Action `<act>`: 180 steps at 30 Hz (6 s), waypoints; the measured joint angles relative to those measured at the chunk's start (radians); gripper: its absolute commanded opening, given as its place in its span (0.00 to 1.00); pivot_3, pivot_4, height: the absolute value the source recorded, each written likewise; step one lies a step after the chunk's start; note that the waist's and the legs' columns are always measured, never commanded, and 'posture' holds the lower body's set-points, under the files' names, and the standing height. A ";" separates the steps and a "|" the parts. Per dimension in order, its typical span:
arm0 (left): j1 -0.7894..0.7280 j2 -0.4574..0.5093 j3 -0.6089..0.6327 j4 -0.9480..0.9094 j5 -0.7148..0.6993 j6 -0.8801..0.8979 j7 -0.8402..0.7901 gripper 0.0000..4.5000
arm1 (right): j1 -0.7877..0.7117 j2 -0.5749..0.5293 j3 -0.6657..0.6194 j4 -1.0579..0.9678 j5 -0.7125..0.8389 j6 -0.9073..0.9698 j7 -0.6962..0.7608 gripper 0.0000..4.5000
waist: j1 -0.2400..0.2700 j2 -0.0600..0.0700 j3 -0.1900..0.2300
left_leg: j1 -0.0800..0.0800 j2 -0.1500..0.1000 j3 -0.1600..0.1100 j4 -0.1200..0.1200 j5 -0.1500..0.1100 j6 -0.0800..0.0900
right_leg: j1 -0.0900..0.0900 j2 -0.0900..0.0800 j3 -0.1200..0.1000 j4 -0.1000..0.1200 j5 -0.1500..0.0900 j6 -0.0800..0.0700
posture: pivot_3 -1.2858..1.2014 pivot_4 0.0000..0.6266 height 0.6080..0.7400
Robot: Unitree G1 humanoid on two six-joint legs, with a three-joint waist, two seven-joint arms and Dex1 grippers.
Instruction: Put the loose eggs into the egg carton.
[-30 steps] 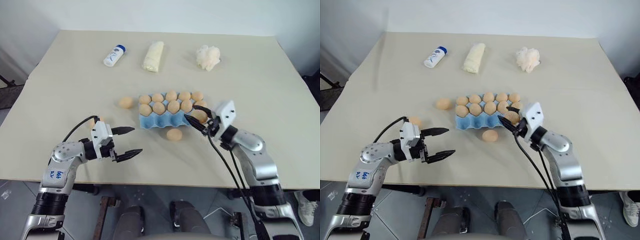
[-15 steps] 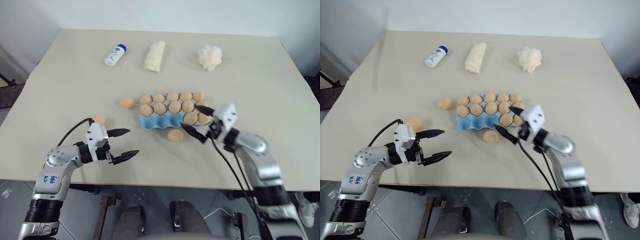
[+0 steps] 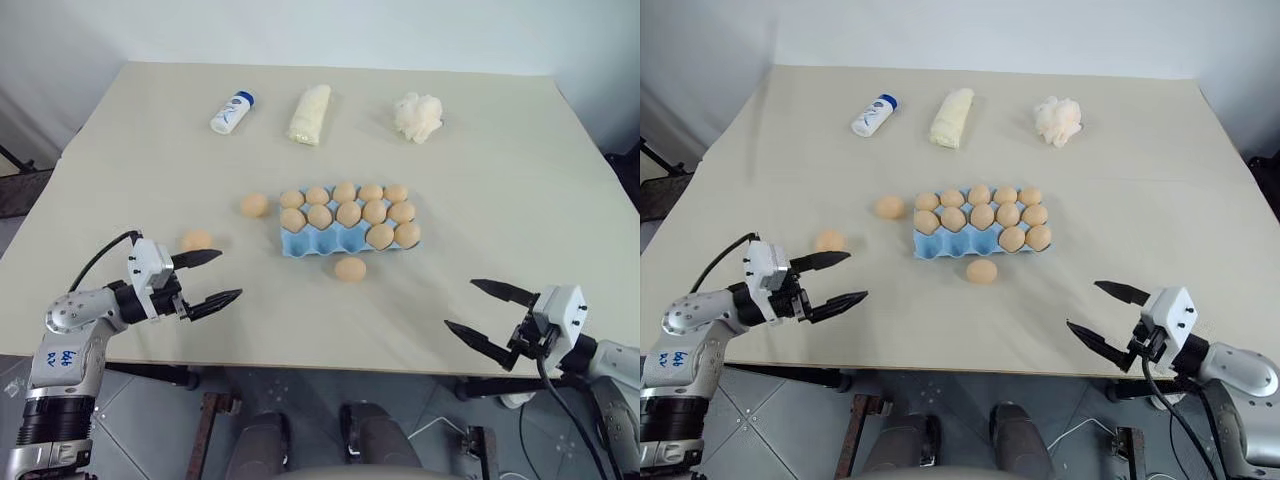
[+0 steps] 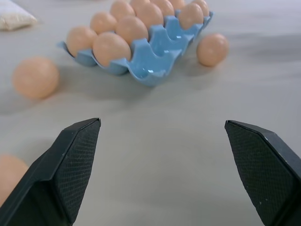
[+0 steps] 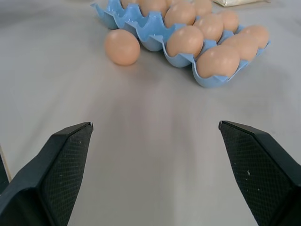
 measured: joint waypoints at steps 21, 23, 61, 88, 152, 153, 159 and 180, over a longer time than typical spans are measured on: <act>-0.001 -0.018 -0.029 -0.047 0.002 0.041 0.034 1.00 | -0.583 0.266 0.509 0.310 -0.292 -0.027 -0.117 1.00 | -0.015 -0.001 0.001 | -0.003 0.000 -0.001 -0.002 0.000 -0.002 | -0.005 0.000 -0.002 0.002 0.000 0.000 | 0.52 0.24 1.00; -0.001 -0.027 -0.029 -0.049 0.002 0.041 0.040 1.00 | -0.605 0.285 0.522 0.341 -0.303 -0.044 -0.117 1.00 | -0.017 -0.001 0.001 | -0.003 0.000 -0.001 -0.001 0.000 -0.002 | -0.005 0.000 -0.002 0.002 0.000 0.000 | 0.52 0.24 1.00; -0.002 -0.055 -0.045 -0.042 0.002 0.026 0.048 1.00 | -0.644 0.268 0.555 0.425 -0.298 -0.123 0.013 0.80 | -0.017 -0.001 0.001 | -0.002 0.000 -0.001 -0.001 0.000 -0.002 | -0.005 0.000 -0.002 0.003 0.000 0.000 | 0.52 0.24 1.00; 0.005 -0.059 -0.047 -0.040 0.002 0.018 0.057 1.00 | -0.857 0.321 0.497 0.632 -0.295 -0.142 -0.051 0.44 | -0.019 -0.001 0.001 | -0.003 0.000 -0.001 -0.002 0.000 -0.003 | -0.006 0.000 -0.003 0.003 0.000 0.000 | 0.52 0.24 1.00; -0.259 -0.276 -0.150 0.118 0.090 -0.046 0.222 0.52 | -0.274 0.132 0.319 0.137 -0.115 -0.144 -0.033 1.00 | 0.013 -0.002 0.001 | -0.003 -0.003 0.000 0.000 0.002 0.000 | -0.002 -0.010 -0.020 0.000 0.002 0.000 | 0.52 0.24 1.00; -0.279 -0.295 -0.179 0.123 0.102 -0.045 0.221 0.52 | -0.273 0.132 0.319 0.136 -0.116 -0.144 -0.038 1.00 | 0.013 -0.002 0.001 | -0.003 -0.003 0.000 0.000 0.002 0.000 | -0.002 -0.010 -0.020 0.001 0.002 0.000 | 0.52 0.24 1.00; -0.423 -0.399 -0.268 0.271 0.172 -0.083 0.224 0.52 | -0.248 0.131 0.319 0.115 -0.128 -0.144 -0.069 1.00 | 0.010 -0.002 0.001 | -0.003 -0.003 0.001 0.001 0.003 0.000 | -0.002 -0.009 -0.019 0.002 0.002 0.000 | 0.52 0.24 1.00; -0.267 -0.154 -0.046 0.299 0.083 -0.141 0.089 0.86 | -0.194 0.124 0.315 0.024 -0.124 -0.134 -0.145 1.00 | -0.003 -0.002 0.002 | -0.002 -0.001 0.000 -0.001 0.004 -0.001 | -0.004 -0.010 -0.020 0.003 0.002 0.000 | 0.52 0.24 1.00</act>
